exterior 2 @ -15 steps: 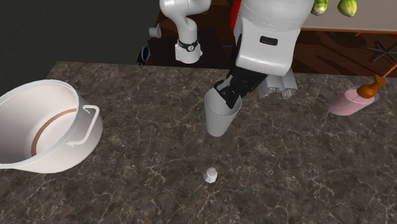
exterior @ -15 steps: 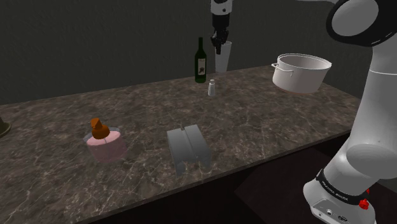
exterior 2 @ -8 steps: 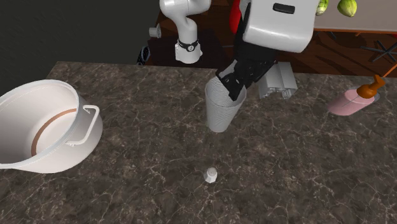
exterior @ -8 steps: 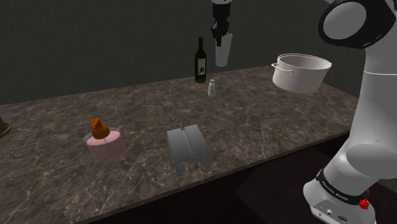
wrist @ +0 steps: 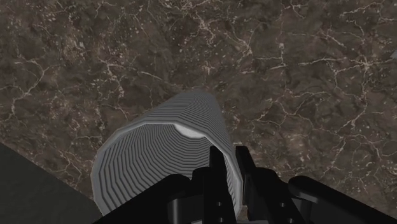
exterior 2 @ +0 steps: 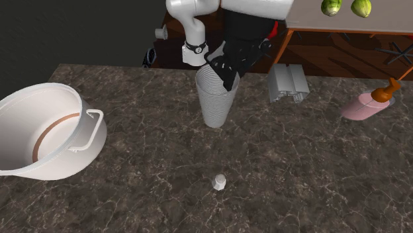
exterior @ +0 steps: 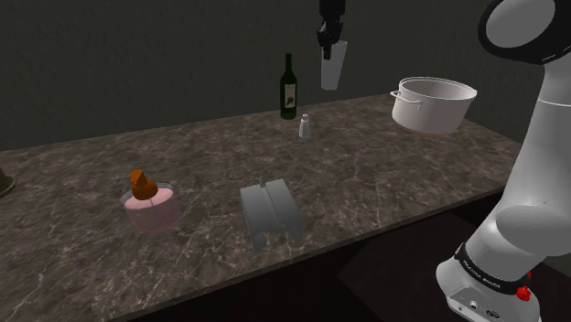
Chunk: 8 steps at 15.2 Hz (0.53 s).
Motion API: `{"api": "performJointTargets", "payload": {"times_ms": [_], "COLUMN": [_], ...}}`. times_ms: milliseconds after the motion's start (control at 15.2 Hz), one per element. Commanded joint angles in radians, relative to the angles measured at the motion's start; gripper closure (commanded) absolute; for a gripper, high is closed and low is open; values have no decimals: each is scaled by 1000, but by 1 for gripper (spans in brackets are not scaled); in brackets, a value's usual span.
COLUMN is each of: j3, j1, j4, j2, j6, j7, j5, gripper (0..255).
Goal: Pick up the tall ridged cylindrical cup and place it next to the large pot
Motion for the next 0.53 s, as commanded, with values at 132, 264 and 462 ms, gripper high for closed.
{"api": "performJointTargets", "payload": {"times_ms": [132,264,462], "j3": [-26,-42,-69], "j1": [-42,-61,-89], "j4": [-187,-262,-358], "j2": [-138,-196,-274], "j6": [54,74,97], "j7": [-65,-99,-152], "j5": [3,3,1], "gripper": [255,255,255]}}
